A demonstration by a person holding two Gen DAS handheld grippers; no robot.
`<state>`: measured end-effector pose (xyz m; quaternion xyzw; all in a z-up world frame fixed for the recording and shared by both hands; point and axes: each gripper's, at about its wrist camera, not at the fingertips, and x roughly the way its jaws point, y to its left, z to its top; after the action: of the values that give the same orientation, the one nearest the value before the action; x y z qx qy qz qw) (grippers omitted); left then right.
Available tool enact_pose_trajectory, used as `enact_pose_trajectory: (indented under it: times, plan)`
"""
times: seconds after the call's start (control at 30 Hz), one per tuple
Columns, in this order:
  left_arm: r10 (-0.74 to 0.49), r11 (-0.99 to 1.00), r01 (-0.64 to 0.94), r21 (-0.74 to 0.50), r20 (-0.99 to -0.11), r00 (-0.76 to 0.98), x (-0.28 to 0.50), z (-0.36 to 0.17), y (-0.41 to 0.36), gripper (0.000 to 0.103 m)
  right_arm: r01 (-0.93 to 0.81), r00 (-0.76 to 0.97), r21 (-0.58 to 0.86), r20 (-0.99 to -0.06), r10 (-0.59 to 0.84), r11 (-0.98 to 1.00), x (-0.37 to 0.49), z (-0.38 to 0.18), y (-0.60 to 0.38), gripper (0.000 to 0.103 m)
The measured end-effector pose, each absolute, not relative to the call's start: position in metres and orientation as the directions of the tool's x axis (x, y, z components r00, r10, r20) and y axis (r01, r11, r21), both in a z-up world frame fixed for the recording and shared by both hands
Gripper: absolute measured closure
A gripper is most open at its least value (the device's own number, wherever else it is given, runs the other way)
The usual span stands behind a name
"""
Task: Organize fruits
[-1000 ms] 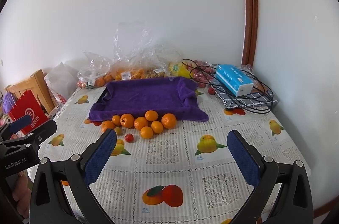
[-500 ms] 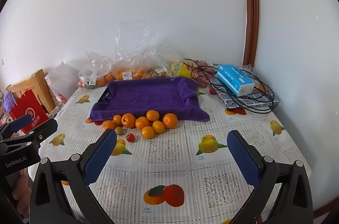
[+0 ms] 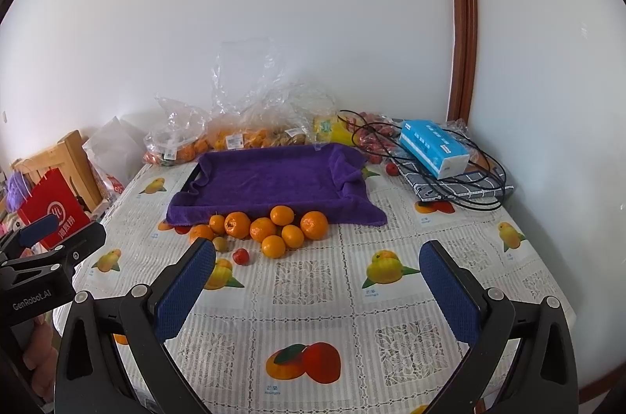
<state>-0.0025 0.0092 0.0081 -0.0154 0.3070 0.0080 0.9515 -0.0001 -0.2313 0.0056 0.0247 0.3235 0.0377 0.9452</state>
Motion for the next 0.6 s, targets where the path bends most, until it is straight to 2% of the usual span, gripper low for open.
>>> enact_pose_trajectory:
  times: [0.6]
  plan:
    - [0.018,0.998,-0.049,-0.037,-0.592,0.805,0.0049,0.0099,0.0159,0.000,-0.062,0.786,0.064,-0.612,0.088,0.996,0.0077,0.0042,-0.2269,0.000]
